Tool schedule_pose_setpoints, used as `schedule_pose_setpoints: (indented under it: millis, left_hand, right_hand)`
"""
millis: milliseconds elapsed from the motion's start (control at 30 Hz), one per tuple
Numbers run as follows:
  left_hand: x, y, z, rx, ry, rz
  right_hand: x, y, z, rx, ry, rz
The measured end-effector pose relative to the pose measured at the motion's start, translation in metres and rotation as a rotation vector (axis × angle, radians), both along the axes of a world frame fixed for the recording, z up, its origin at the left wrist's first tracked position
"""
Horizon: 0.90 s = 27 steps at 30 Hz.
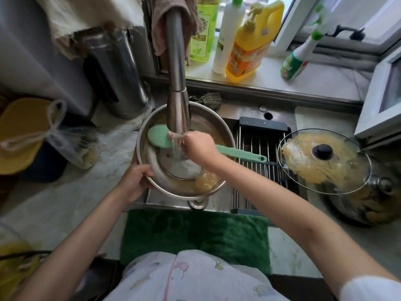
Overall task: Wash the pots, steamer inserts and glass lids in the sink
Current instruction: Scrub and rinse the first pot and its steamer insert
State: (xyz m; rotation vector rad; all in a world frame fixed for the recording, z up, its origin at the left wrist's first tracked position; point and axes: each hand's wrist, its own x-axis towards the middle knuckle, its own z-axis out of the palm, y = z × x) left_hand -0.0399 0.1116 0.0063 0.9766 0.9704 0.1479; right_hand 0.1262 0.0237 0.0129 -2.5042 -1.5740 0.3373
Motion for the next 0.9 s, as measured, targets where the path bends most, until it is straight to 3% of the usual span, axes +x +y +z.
schedule_pose_setpoints:
  millis: [167,367,500,633,900]
  left_hand:
    - [-0.003,-0.007,0.003,-0.057,0.033,-0.035]
    - [0.002,-0.016,-0.005,-0.202,0.098,0.035]
    - [0.005,-0.015,-0.002,-0.176,0.112,0.026]
    - [0.001,-0.015,0.002,-0.199,0.082,-0.034]
    - [-0.001,-0.004,0.004,-0.249,0.098,-0.152]
  right_hand:
    - [0.033,-0.007,-0.002,-0.042,0.085,-0.008]
    - [0.004,-0.030,-0.014,-0.134,0.164,0.361]
    - [0.012,-0.018,-0.014,-0.033,0.105,0.243]
    - [0.023,-0.004,-0.014,-0.088,-0.079,0.107]
    - [0.037,-0.021,0.009,-0.078,-0.272,0.744]
